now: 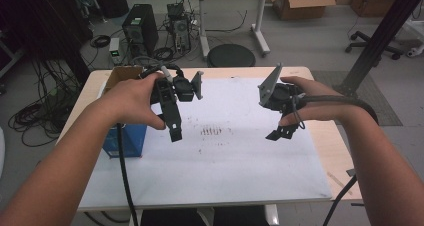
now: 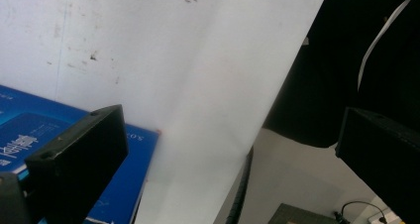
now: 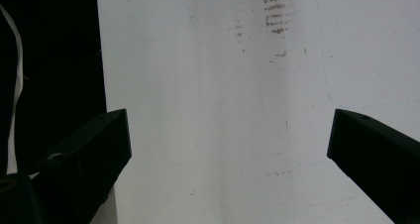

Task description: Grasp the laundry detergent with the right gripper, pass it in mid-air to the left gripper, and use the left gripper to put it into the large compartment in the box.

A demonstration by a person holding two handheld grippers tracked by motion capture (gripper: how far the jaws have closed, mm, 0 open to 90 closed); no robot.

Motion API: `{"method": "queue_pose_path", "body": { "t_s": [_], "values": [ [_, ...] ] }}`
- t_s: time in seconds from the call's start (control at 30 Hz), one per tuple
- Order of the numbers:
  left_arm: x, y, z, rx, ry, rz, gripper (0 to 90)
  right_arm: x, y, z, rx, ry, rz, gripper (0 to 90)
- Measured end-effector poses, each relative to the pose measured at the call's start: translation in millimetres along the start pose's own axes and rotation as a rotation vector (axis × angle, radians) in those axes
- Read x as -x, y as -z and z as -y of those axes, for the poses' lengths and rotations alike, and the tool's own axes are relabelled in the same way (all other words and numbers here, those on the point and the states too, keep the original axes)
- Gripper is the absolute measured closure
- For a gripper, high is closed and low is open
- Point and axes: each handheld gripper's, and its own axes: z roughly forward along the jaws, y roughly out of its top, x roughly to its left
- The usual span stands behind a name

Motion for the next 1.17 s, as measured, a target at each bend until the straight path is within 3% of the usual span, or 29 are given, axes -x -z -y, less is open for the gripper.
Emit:
{"method": "queue_pose_path", "body": {
  "t_s": [0.27, 1.17],
  "values": [
    [-1.8, -5.0, -3.9, -0.007, -0.022, 0.004, 0.2, 1.4, -3.4, 2.8, -0.006, -0.001, -0.003, 3.6],
    [-1.8, -7.1, -5.0, -0.006, -0.025, 0.003, 0.2, 1.0, -1.6, 5.2, 0.007, -0.006, 0.006, 3.5]
  ]
}}
